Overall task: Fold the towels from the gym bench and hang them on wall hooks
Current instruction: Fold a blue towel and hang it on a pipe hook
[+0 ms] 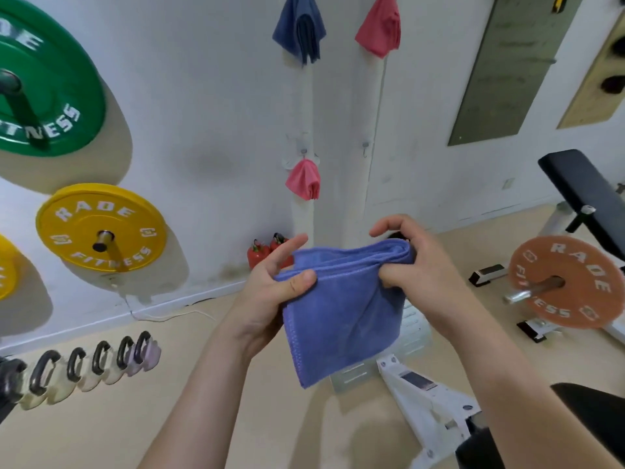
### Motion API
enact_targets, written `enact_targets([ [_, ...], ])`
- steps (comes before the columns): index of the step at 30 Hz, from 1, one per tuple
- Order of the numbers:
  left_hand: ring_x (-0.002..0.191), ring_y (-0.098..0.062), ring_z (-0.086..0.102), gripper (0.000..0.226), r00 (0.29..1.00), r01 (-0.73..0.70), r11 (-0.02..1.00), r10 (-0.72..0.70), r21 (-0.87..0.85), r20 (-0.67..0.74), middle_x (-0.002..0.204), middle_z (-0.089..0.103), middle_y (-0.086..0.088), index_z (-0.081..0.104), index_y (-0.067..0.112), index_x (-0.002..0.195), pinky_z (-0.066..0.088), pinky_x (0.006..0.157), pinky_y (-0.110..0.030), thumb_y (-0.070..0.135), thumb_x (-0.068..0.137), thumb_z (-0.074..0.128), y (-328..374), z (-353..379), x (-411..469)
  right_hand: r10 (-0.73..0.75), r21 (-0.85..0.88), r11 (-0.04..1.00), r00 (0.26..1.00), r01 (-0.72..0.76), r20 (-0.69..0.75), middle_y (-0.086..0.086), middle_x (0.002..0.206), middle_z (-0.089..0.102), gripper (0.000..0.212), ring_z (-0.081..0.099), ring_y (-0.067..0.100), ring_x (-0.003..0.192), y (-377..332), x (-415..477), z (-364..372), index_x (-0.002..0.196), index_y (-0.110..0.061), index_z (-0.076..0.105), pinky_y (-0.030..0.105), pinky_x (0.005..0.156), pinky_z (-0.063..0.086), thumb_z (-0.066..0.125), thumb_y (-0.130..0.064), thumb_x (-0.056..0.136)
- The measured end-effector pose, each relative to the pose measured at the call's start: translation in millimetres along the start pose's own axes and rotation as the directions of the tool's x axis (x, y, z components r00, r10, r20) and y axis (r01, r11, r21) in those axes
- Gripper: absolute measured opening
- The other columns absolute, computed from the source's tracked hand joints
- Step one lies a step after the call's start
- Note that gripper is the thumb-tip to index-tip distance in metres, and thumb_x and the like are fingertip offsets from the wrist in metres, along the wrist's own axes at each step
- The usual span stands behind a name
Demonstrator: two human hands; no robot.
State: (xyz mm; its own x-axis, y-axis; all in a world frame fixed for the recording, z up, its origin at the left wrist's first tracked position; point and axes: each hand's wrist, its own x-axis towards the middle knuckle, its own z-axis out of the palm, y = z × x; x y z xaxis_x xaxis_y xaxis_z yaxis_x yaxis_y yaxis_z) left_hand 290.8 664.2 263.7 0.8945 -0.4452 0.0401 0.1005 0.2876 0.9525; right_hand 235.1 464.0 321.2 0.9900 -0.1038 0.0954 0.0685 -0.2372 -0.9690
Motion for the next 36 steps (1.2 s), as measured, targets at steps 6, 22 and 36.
enact_targets([
  [6, 0.080, -0.020, 0.056, 0.056, 0.998, 0.067, 0.994, -0.067, 0.081, -0.003, 0.095, 0.061, -0.008, 0.056, 0.007, 0.111, 0.046, 0.061, -0.025, 0.047, 0.075, 0.072, 13, -10, 52, 0.251, 0.352, 0.912, 0.966, -0.213, -0.067, -0.001, 0.062, 0.053, 0.038, 0.046, 0.012, 0.052, 29, 71, 2, 0.091, -0.018, 0.057, 0.022, 0.049, 0.040, 0.040, 0.010, 0.072],
  [22, 0.069, -0.023, 0.064, 0.040, 0.978, 0.159, 0.987, -0.153, 0.032, -0.144, 0.096, 0.066, -0.020, 0.055, 0.034, 0.122, 0.051, 0.057, -0.029, 0.008, 0.092, 0.055, 8, -47, 282, 0.464, 0.584, 0.737, 0.883, -0.341, -0.069, 0.011, 0.086, 0.065, 0.015, 0.063, 0.017, 0.067, 98, 326, -33, 0.104, -0.009, 0.052, 0.024, 0.050, 0.050, 0.052, -0.005, 0.090],
  [36, 0.077, -0.013, 0.066, 0.021, 0.985, 0.145, 0.982, -0.154, -0.123, -0.073, 0.090, 0.066, -0.007, 0.059, 0.010, 0.108, 0.054, 0.059, -0.022, 0.006, 0.088, 0.060, 39, -92, 499, 0.075, -0.059, 0.994, 0.963, -0.093, -0.260, 0.012, 0.073, 0.063, 0.003, 0.059, 0.021, 0.066, 87, 478, -25, 0.084, -0.009, 0.066, 0.045, 0.067, 0.057, 0.064, -0.011, 0.082],
])
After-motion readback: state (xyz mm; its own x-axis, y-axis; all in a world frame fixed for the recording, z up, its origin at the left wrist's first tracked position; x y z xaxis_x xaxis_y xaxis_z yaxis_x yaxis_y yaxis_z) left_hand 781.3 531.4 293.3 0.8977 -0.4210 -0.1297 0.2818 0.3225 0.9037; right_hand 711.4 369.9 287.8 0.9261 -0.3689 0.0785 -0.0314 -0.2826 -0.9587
